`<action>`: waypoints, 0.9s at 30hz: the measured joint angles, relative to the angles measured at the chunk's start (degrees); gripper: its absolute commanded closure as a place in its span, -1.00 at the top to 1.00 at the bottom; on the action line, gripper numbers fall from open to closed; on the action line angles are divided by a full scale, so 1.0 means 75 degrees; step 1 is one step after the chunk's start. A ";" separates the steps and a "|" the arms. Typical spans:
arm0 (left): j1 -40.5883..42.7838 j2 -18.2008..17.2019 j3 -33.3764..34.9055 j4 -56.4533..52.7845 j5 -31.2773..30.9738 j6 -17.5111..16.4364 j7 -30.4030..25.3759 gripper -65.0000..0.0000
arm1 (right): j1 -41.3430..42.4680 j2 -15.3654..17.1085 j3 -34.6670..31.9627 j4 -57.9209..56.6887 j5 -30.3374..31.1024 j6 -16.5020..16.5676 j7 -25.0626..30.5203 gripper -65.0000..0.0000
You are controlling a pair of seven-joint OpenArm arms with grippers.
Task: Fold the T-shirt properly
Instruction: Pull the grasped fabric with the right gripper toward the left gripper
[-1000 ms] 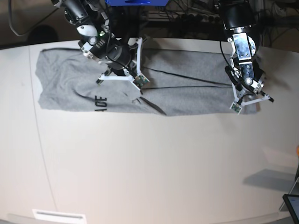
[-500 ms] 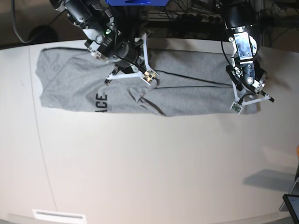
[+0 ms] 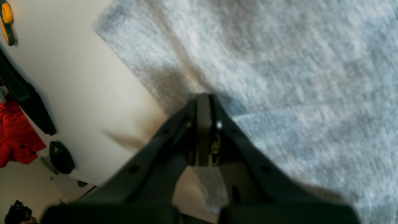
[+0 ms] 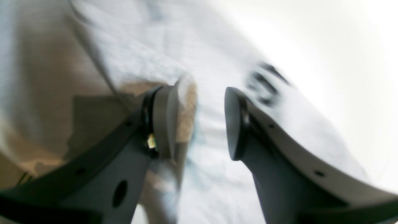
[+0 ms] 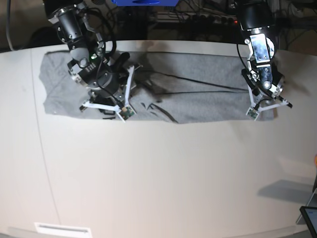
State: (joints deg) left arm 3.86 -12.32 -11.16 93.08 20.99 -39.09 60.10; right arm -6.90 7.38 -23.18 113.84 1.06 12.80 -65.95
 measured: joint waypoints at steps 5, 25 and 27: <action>-0.0003 -0.0076 0.0000 0.0000 -0.0035 -0.0026 0.0006 -1.00 | -0.0061 -0.0128 0.0006 0.0000 0.0087 0.0029 -0.0087 -0.25; -0.0026 -0.0079 0.0000 -0.0012 -0.0029 -0.0026 0.0041 -1.00 | 0.0303 -0.0312 0.0790 0.0000 0.0102 0.0029 -0.0087 -0.31; -0.0026 -0.0079 0.0000 -0.0009 -0.0029 -0.0026 0.0041 -1.00 | 0.0353 -0.0122 0.1014 0.0000 0.0122 0.0029 -0.0076 -0.56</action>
State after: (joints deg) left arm 3.66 -12.91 -11.16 93.01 20.78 -39.29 60.40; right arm -4.25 6.46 -15.57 113.84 1.98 13.02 -66.52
